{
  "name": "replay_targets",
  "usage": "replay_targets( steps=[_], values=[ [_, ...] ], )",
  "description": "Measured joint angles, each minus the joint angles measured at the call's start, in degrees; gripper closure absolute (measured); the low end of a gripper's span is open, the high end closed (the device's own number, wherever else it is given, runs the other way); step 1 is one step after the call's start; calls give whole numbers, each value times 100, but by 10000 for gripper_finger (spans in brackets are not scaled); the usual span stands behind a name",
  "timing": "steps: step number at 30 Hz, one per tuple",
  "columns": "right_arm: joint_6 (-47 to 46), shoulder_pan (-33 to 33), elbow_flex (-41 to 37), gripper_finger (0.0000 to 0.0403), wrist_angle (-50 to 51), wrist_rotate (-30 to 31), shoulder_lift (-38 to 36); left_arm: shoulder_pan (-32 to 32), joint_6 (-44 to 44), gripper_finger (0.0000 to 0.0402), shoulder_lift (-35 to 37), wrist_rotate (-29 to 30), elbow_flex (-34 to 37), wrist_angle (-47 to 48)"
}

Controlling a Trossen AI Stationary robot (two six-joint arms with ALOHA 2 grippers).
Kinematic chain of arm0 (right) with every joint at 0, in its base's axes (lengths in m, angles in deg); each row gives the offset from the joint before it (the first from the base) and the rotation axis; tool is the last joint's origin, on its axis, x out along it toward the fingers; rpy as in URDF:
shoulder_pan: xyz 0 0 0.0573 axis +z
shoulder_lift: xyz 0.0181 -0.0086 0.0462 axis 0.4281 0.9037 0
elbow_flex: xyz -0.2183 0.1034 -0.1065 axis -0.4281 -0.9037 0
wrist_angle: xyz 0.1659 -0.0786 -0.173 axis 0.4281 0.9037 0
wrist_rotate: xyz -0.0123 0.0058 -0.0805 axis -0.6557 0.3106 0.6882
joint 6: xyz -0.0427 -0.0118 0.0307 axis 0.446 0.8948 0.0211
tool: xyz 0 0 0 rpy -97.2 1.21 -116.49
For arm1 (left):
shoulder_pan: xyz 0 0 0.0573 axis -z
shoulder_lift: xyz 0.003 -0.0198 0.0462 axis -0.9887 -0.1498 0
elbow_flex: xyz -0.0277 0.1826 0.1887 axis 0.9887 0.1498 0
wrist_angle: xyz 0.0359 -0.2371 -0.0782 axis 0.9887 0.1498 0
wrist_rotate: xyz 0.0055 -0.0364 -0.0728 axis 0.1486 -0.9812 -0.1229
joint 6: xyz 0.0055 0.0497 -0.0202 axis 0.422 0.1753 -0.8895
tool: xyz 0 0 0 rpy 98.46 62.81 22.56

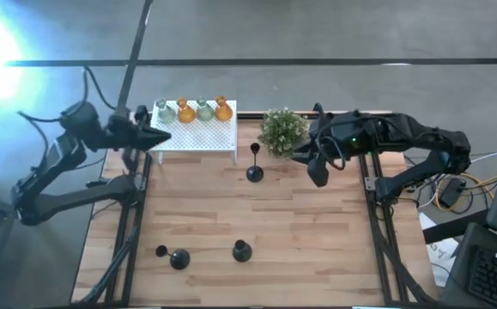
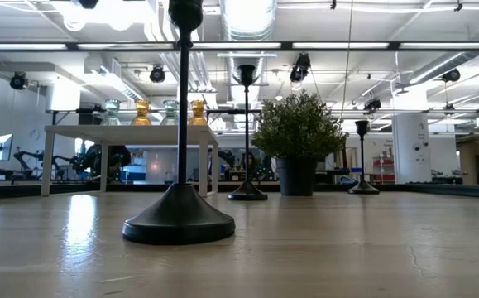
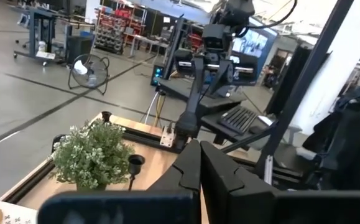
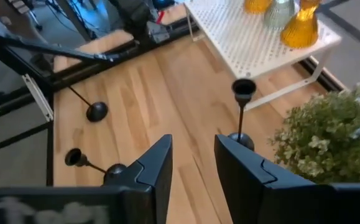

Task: Pick & Place candle stick holders
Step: Put the top large black candle holder on the shelf

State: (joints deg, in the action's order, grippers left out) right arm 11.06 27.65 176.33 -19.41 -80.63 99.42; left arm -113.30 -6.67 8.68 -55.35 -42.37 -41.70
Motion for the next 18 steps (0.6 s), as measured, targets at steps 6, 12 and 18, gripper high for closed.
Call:
replay_targets(
  steps=[6, 12, 18],
  values=[
    [-30, 9, -798, 301, -411, 131, -30, 1161, 375, 398, -210, 1456, 402, -560],
    [81, 10, -1913, 305, -1782, 137, -142, 1962, 801, 398, -475, 2892, 598, -618],
    [268, -70, -3095, 297, -3486, 148, -168, 2004, 583, 388, -682, 3041, 730, -652]
  ],
)
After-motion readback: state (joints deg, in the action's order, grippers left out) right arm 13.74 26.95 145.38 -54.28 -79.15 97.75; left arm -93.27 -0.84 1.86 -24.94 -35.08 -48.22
